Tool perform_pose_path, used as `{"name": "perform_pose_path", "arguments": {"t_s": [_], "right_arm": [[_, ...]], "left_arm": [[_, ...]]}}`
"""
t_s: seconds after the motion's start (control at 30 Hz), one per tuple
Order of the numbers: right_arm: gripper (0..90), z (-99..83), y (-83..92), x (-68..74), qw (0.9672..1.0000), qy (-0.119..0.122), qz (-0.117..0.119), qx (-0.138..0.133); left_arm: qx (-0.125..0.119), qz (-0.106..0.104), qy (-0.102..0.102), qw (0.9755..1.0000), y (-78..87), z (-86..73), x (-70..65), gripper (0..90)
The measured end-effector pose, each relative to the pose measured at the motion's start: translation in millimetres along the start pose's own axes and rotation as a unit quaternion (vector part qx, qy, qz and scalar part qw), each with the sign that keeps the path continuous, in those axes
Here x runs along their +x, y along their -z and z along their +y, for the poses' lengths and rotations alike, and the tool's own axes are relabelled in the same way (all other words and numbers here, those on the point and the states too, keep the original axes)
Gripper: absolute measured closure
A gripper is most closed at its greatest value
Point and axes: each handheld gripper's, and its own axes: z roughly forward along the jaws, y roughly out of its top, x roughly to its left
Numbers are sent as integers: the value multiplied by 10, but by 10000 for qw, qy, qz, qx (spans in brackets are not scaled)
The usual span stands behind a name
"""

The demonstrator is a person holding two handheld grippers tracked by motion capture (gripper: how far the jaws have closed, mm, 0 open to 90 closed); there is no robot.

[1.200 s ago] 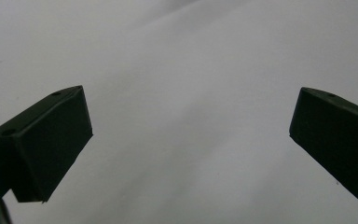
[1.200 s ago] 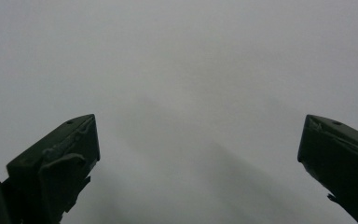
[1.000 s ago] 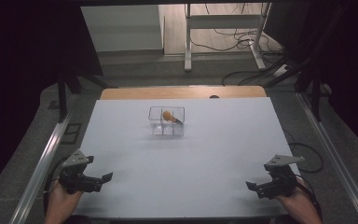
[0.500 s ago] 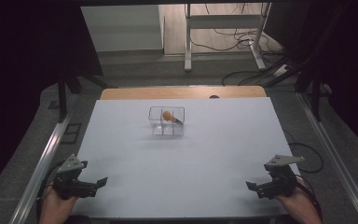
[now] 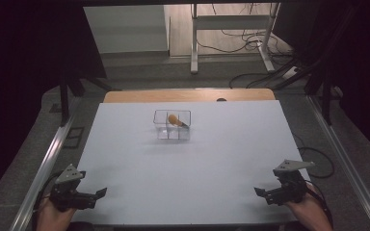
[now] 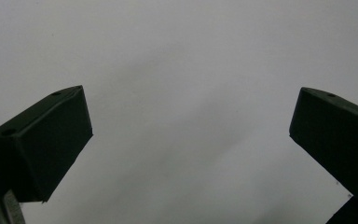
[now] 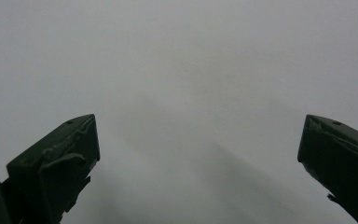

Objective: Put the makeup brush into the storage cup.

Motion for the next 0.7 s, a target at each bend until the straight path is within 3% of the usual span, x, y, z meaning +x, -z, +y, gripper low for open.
{"name": "perform_pose_path", "arguments": {"t_s": [0.7], "right_arm": [[0, -4, -18, 5, 9999, 10, -8, 102]], "left_arm": [[251, 32, 59, 9997, 16, -127, -17, 0]]}}
